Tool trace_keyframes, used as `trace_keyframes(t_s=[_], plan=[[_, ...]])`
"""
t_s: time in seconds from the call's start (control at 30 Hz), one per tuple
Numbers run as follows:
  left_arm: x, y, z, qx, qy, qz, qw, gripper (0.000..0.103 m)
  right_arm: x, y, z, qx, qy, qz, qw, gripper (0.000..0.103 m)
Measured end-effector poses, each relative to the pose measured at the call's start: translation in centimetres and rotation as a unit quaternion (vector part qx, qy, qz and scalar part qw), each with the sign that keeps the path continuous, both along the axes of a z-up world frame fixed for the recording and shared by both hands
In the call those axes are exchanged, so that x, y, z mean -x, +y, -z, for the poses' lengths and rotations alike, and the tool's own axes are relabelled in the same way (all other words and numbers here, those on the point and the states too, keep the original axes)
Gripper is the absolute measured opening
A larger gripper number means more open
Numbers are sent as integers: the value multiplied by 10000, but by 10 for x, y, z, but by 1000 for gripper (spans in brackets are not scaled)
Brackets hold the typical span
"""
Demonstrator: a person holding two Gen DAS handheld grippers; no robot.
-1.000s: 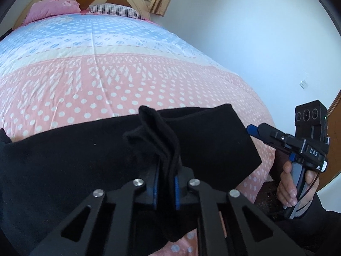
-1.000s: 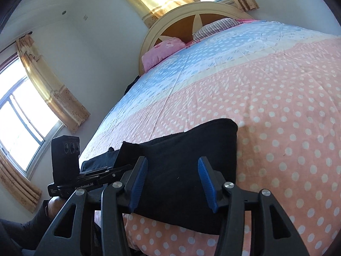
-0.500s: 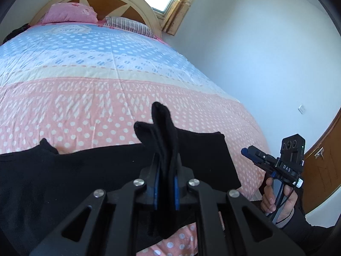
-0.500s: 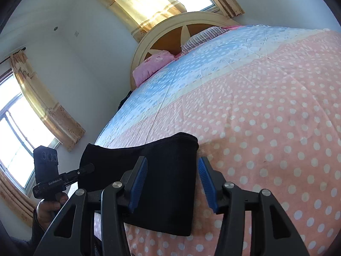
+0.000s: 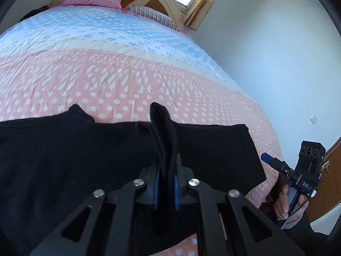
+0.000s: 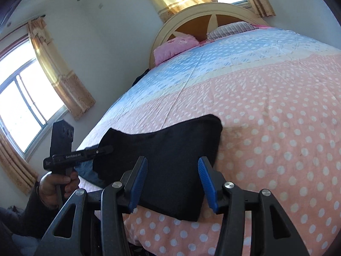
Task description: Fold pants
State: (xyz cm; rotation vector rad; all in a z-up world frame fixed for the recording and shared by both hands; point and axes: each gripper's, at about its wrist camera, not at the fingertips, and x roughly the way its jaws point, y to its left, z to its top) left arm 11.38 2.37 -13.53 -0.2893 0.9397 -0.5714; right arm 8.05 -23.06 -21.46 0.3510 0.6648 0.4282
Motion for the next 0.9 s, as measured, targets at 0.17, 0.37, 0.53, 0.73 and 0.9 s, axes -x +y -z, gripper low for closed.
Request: trace_keyframes(t_s=[0.17,0.37,0.53,0.73,0.9], plan=[[2,-9,8,-558,-171,-18,9983,18,-6,11,17,447,310,-97,9985,52],[15,-18,7,-1161,-521,93,9918,59,5,17,3,497,73,-113,9987,52],[30,-22,12,-1546,-815,179,9844,71,6,39,23,1017,473,-452,9927,52],[37,-18,11,-1571,-839,177,9839,74,7,57,9,1254,388,-717,9887,52],[41,-3,6,-1618,-821,63,9834,75,-21,87,-8,1289,75,-963,9869,52]])
